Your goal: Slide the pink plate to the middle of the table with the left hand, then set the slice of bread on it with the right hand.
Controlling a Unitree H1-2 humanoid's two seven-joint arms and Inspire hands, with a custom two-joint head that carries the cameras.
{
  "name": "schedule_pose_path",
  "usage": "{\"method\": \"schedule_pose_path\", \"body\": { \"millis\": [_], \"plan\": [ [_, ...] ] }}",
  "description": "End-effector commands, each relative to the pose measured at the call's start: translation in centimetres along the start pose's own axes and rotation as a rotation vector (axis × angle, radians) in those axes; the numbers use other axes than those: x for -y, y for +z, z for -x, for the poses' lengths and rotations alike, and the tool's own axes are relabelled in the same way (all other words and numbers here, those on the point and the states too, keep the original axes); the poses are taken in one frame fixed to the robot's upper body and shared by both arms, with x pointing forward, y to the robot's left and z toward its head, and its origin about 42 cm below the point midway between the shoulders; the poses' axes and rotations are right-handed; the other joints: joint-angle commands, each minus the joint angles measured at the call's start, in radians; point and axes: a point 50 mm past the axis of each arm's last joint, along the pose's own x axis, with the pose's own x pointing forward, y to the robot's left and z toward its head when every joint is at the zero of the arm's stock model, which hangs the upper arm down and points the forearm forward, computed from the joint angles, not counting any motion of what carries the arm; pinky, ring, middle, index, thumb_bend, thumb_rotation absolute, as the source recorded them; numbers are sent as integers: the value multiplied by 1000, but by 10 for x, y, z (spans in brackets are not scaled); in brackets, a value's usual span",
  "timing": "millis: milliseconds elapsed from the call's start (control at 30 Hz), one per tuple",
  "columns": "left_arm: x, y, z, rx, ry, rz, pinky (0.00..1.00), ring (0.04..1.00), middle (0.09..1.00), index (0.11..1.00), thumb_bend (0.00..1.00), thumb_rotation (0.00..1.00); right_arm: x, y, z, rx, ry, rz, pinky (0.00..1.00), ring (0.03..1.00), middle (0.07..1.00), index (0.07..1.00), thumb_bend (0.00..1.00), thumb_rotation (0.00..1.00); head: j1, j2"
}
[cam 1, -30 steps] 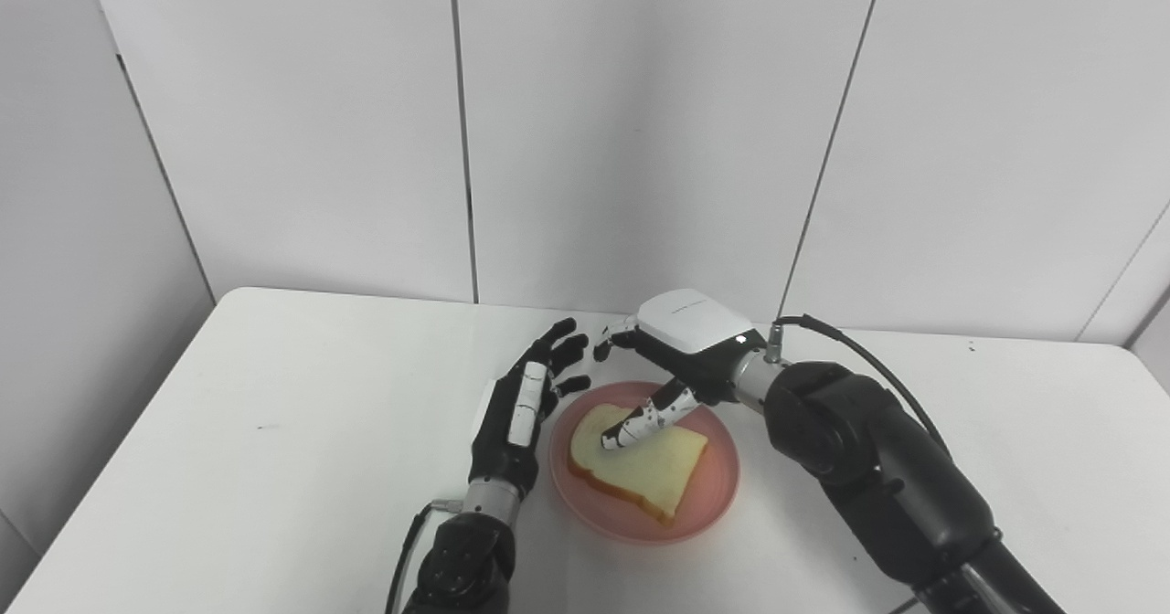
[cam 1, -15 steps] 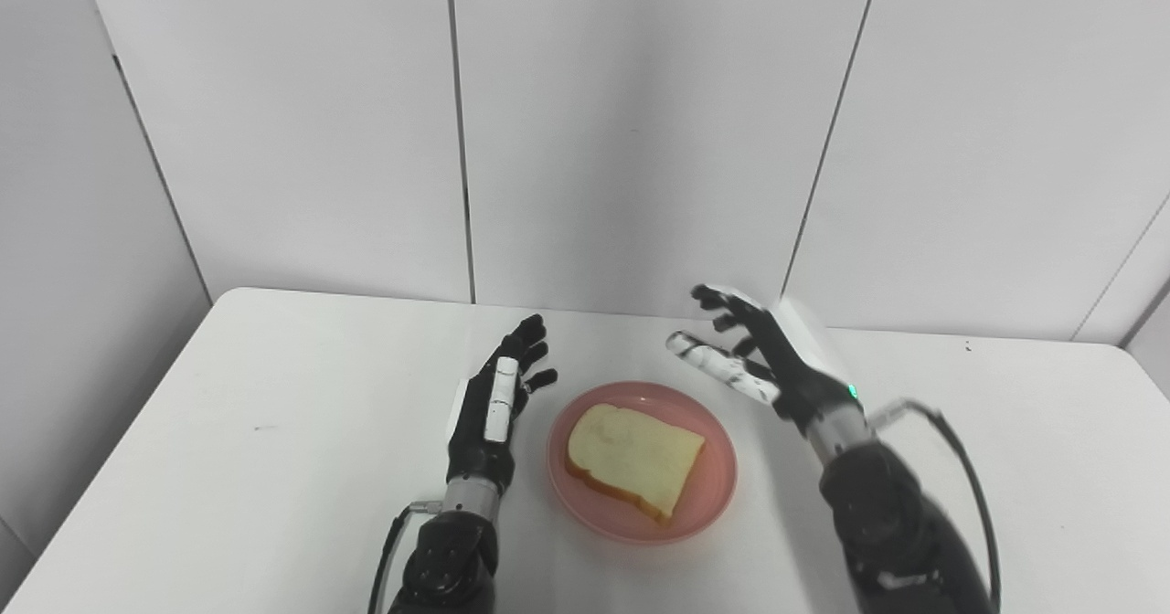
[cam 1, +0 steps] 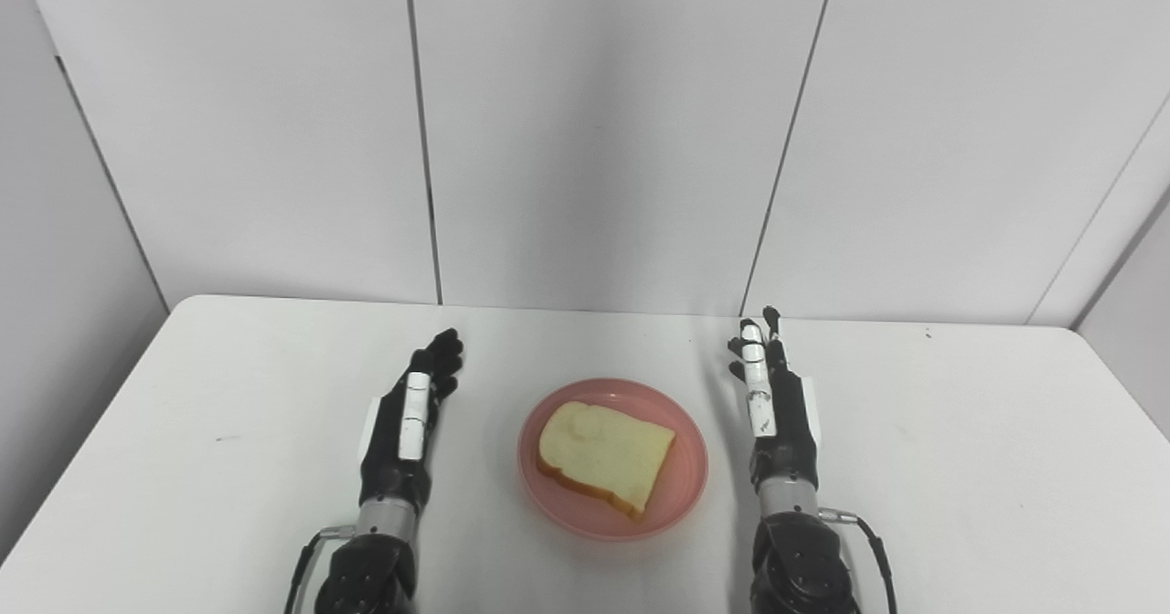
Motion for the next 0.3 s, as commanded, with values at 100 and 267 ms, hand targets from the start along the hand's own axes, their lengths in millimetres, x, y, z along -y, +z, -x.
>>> {"method": "schedule_pose_path", "body": {
  "millis": [100,267],
  "plan": [
    [15,21,-9,77,-32,24,914,913,884,825,900,949,-14,18,-5,136,-17,-5,874,880,914,998,691,1000,3,1],
    [21,23,-9,82,-16,47,966,916,882,815,922,939,-13,12,1,184,-49,49,913,914,948,1000,684,1000,5,0]
  ]
}}
